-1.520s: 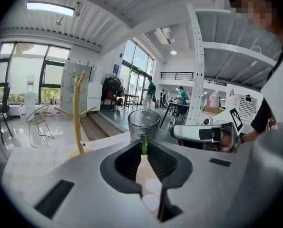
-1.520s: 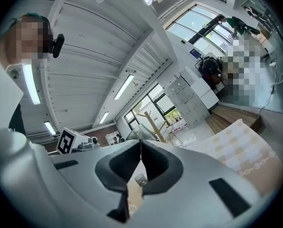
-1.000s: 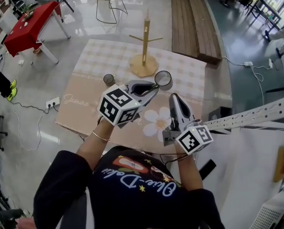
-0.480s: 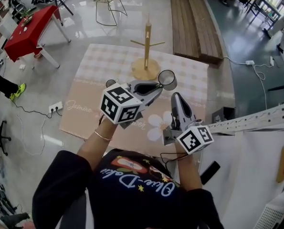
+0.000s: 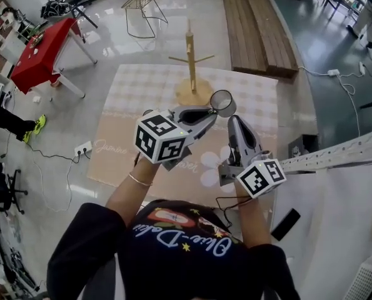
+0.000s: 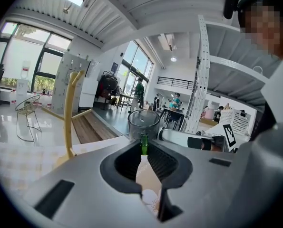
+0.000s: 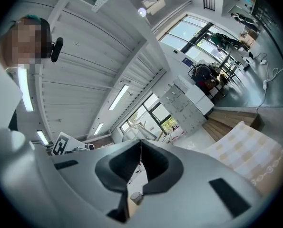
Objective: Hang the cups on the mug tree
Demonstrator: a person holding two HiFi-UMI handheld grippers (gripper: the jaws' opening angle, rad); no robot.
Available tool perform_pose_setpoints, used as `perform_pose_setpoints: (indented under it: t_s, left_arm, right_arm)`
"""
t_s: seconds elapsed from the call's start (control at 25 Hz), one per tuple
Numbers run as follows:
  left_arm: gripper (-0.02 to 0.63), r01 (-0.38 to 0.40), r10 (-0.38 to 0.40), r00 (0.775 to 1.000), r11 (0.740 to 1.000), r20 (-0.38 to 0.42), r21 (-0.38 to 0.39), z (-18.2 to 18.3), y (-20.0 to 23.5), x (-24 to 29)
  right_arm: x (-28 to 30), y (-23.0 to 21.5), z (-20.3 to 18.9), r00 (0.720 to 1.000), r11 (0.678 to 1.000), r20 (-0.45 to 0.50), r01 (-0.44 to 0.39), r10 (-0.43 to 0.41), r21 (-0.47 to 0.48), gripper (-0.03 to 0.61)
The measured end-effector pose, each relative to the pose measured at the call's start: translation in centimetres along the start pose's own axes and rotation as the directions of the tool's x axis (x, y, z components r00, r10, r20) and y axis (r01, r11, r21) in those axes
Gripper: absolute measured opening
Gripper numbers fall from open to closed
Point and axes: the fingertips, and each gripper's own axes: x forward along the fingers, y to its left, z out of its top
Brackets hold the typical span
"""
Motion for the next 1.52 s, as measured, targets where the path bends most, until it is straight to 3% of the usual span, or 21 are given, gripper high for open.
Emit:
perform_pose_setpoints:
  t_s: [0.52, 1.52]
  left_arm:
    - [0.046, 0.024, -0.024, 1.0, 1.0, 0.003, -0.014, 0.8, 0.6, 1.1]
    - [0.046, 0.063, -0.056, 0.997, 0.989, 0.056, -0.132, 2.1, 3.5, 3.2]
  right_arm:
    - [0.9, -1.2, 0.6, 1.0, 1.0, 0.004, 0.01, -0.01, 0.004, 0.011]
    - [3.9, -3.4, 1.7, 1.0, 1.0, 0.001, 0.029, -0.029, -0.011, 0.011]
